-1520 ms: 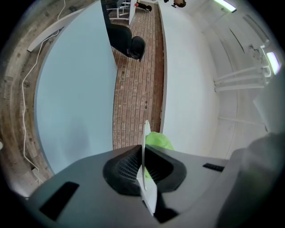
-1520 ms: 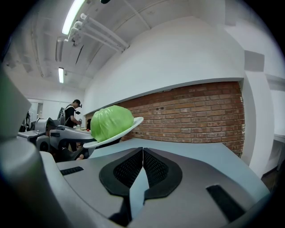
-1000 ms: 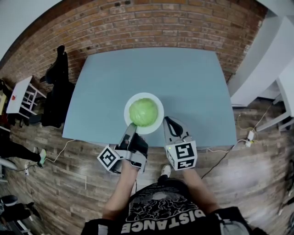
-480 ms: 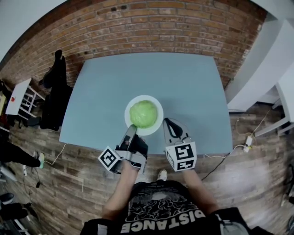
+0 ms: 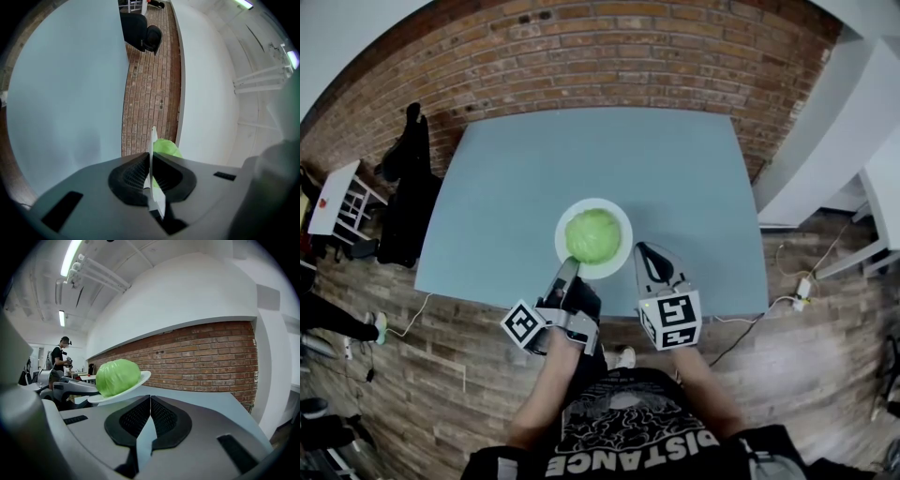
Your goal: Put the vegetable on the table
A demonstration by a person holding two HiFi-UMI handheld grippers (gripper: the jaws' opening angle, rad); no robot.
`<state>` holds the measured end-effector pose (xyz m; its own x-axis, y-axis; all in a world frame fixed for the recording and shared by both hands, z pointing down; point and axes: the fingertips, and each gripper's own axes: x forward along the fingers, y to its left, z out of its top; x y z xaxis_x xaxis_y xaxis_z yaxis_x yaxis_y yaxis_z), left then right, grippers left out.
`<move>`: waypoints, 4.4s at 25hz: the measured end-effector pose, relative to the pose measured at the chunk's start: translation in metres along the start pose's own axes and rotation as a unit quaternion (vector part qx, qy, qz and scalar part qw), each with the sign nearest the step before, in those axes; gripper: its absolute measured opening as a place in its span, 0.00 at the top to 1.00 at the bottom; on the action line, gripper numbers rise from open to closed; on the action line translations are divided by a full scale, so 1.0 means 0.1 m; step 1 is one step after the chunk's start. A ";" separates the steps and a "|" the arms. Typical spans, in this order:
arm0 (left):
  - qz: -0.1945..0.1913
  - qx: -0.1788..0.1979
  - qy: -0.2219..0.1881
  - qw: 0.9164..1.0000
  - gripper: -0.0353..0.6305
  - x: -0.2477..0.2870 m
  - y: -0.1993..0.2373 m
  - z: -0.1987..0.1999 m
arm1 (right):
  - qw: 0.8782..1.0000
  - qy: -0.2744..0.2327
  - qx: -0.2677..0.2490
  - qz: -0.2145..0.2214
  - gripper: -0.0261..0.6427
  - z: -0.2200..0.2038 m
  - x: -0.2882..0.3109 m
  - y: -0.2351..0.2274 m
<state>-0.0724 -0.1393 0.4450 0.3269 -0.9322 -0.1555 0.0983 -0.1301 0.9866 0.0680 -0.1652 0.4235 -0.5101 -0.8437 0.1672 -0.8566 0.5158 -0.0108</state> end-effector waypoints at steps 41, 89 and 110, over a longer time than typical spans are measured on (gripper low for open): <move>0.091 0.003 0.056 0.994 0.92 0.66 1.01 0.56 | 0.999 0.028 0.004 -0.031 0.95 -0.09 0.99 -0.30; 0.257 0.072 0.134 0.954 0.90 0.77 1.99 0.79 | 0.995 0.084 0.029 -0.041 0.95 -0.55 1.46 -0.37; 0.360 0.200 0.153 0.899 0.91 0.74 2.12 0.89 | 0.994 0.104 0.033 -0.026 0.95 -0.67 1.45 -0.39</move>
<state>-0.1106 -0.2663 0.6470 0.4198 -0.6954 0.5832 -0.5670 0.3008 0.7668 0.0324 -0.2981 0.5139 -0.4442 -0.8166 0.3686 -0.8881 0.4556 -0.0610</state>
